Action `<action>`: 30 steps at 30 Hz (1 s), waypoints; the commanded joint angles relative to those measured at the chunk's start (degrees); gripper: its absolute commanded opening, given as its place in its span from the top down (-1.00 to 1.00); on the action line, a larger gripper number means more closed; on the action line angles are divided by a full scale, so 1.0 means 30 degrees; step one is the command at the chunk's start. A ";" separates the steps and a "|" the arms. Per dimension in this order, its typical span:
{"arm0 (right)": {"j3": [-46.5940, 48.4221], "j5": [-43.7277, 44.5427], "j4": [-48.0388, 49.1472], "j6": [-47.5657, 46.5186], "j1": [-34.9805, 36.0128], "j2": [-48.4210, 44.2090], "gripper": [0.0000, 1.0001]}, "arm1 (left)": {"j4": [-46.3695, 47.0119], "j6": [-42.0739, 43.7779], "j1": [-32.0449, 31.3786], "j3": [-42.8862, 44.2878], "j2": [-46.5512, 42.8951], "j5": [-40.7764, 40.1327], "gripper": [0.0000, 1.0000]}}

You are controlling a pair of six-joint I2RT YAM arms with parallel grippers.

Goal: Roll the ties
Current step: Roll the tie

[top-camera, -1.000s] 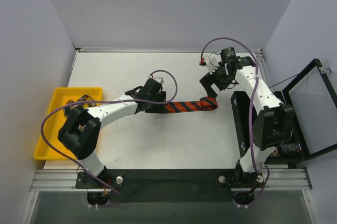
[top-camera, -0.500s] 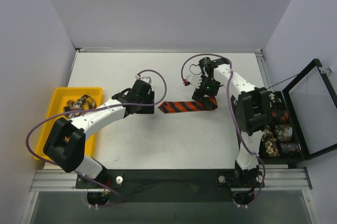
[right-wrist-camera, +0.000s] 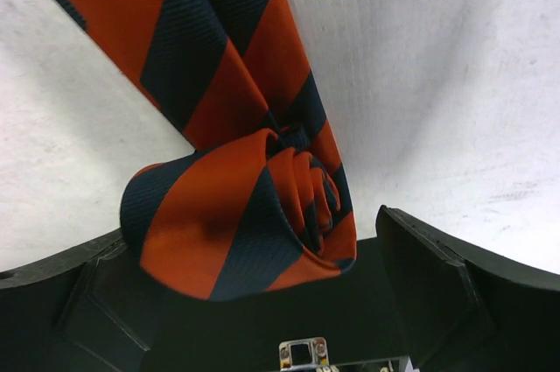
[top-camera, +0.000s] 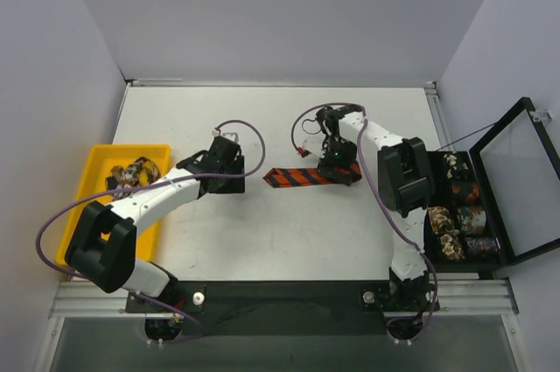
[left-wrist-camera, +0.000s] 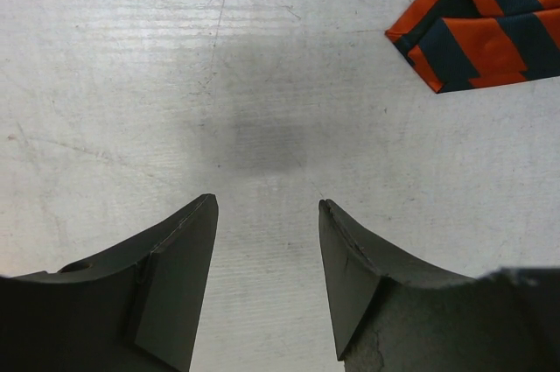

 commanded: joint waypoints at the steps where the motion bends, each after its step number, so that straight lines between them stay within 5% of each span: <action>1: 0.0300 0.0792 -0.0624 -0.0638 0.0278 0.0457 -0.99 | 0.0050 0.0128 0.0312 0.0070 -0.0502 -0.0190 -0.21; 9: -0.0346 0.0704 0.0080 -0.0580 0.0805 0.1072 -0.96 | 0.0079 0.0274 0.0488 0.0011 -0.0268 0.0015 -0.22; 22: -0.1487 0.0762 0.0109 0.0385 0.0601 0.0869 -0.59 | 0.0137 0.0713 0.0957 -0.0076 -0.0297 0.0308 -0.21; 25: -0.1606 0.0587 0.0109 0.0678 0.0601 0.0897 -0.20 | 0.0226 0.0742 0.1016 -0.0164 -0.0355 0.0396 -0.21; 30: -0.1606 0.0323 0.0080 0.1177 0.0630 0.0809 0.15 | 0.0314 0.0860 0.1104 -0.0369 -0.0589 0.0484 -0.21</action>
